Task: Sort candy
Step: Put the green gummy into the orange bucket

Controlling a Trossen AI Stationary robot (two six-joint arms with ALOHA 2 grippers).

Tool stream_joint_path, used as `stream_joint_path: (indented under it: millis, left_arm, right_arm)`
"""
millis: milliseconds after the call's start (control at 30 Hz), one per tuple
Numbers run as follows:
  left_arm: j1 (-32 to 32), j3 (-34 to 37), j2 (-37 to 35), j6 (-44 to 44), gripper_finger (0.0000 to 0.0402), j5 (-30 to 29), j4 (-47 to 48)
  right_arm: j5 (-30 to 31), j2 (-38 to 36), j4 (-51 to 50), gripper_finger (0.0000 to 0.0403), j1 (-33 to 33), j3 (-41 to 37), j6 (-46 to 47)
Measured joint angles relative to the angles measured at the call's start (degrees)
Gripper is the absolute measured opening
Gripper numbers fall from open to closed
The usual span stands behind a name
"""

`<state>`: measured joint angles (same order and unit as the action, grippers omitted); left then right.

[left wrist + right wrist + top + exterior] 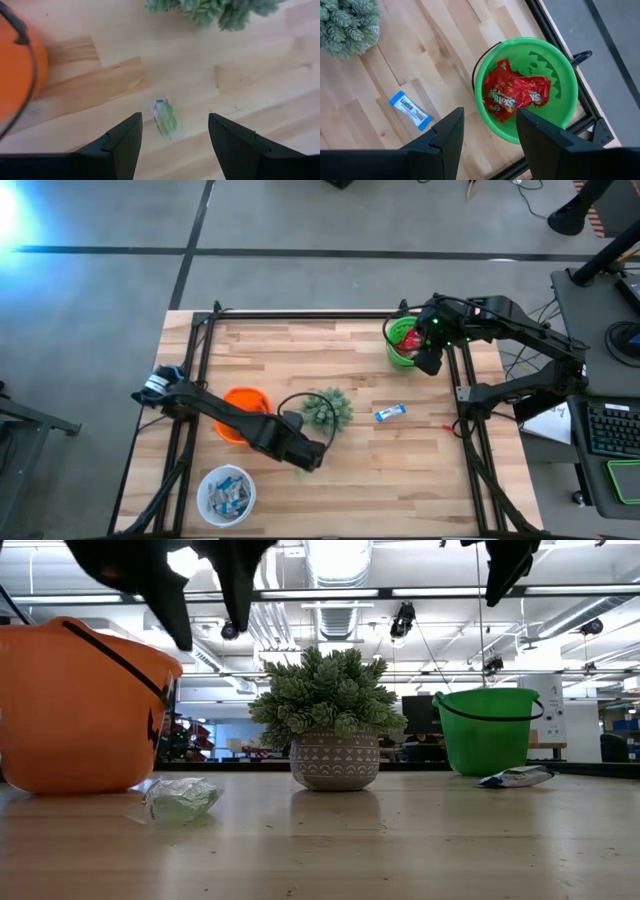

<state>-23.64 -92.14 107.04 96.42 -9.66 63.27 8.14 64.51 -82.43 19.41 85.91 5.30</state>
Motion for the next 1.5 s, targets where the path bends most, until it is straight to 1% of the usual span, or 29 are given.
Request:
stream_joint_path:
  millis: [233, 433, 533, 767, 1267, 1500]
  left_arm:
    - [-0.60, -0.07, 3.79, 2.06, 0.0210, 0.34, -1.01]
    - [-1.34, -0.07, 7.15, 3.15, 0.0210, 3.23, -1.73]
    - [-1.61, -0.71, 8.19, 3.14, 0.0210, 3.25, -1.86]
    - [-1.91, -0.72, 8.16, 3.15, 0.0210, 3.31, -2.12]
    - [-2.03, 2.19, 8.20, 3.59, 0.0210, 3.40, -8.10]
    - [-2.34, 3.95, 8.23, 3.70, 0.0210, 3.40, -13.05]
  right_arm:
    - [-0.02, 0.00, 0.07, 0.0171, 0.01, 0.00, -0.04]
    - [-0.02, 0.00, 0.07, 0.0171, 0.01, 0.00, -0.44]
    - [-0.02, 0.00, 0.10, 0.0171, 0.01, 0.00, -1.30]
    - [-0.02, 0.09, 0.40, 0.0171, 0.01, 0.00, -1.51]
    - [-0.03, 0.09, 0.42, 0.0171, -0.01, 0.00, -1.51]
    - [-0.03, 0.09, 0.44, 0.0171, 0.01, 0.00, -1.49]
